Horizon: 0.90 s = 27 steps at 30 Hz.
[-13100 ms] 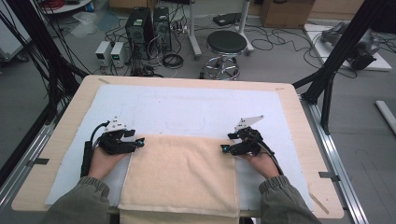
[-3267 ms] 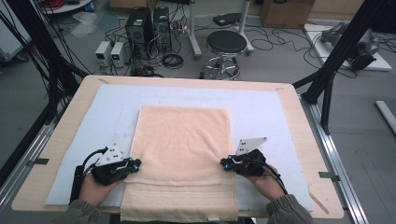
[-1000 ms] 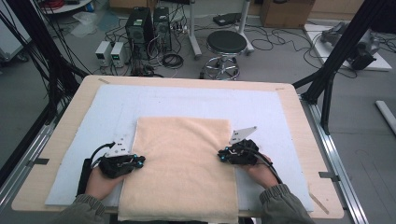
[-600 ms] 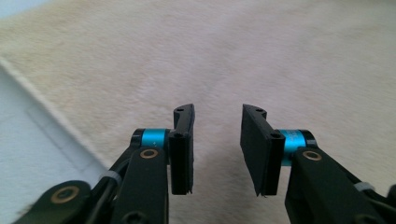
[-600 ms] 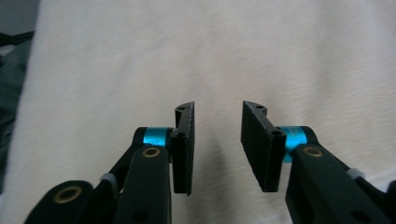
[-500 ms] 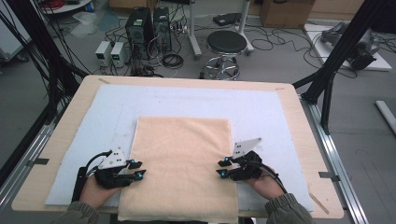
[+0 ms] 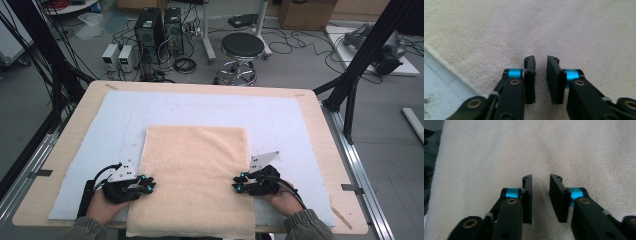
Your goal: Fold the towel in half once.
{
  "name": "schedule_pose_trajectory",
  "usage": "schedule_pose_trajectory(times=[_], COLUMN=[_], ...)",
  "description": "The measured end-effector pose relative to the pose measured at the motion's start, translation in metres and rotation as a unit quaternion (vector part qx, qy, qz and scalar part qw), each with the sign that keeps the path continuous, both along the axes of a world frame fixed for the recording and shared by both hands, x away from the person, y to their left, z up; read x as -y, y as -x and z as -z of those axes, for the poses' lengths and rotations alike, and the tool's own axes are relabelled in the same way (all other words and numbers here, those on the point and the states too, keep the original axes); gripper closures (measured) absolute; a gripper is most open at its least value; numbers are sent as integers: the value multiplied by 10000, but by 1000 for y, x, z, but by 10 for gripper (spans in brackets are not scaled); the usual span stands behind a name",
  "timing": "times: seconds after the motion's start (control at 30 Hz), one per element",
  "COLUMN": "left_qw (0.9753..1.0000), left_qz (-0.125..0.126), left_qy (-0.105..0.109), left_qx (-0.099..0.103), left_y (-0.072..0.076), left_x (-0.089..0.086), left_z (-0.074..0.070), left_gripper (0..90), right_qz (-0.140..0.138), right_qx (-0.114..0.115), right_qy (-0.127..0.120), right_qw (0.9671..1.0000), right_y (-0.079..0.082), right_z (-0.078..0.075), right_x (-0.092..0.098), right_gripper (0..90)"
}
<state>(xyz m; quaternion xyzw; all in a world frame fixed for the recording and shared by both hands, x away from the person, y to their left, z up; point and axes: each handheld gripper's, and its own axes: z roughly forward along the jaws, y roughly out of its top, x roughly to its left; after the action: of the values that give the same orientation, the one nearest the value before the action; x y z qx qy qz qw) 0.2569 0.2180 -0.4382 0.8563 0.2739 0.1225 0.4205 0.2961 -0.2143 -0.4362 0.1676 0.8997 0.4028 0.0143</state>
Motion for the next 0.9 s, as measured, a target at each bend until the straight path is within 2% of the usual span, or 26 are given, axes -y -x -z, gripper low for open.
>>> schedule_pose_trajectory(times=[0.07, 0.17, 0.4, 0.47, 0.6, 0.77, 0.9], left_qw=[9999, 9997, 9985, 9981, 9976, 9964, 9950], left_qz=[-73, -186, -391, -444, -527, -709, -827], left_qy=[0, 50, 219, 234, 280, 284, 382], left_qx=[87, 166, 324, 358, 364, 376, 403], left_y=[-2, -5, -12, -15, -19, -27, -33], left_x=[-1, -2, -6, -6, -6, -7, -7], left_z=[-1, -3, -8, -9, -10, -14, -19], left_gripper=[655, 603, 557, 543, 493, 394, 344], right_qz=[107, 317, 746, 807, 1012, 1122, 1151], right_qx=[49, 122, 209, 275, 268, 359, 461], right_qy=[-60, -134, -278, -260, -321, -368, -315], right_qw=[9999, 9993, 9966, 9960, 9940, 9924, 9918], right_y=[-2, -6, -16, -18, -23, -34, -42], right_z=[-1, -4, -11, -12, -14, -19, -24], right_x=[2, 6, 14, 13, 10, 6, -1], right_gripper=[633, 579, 488, 449, 353, 301, 279])
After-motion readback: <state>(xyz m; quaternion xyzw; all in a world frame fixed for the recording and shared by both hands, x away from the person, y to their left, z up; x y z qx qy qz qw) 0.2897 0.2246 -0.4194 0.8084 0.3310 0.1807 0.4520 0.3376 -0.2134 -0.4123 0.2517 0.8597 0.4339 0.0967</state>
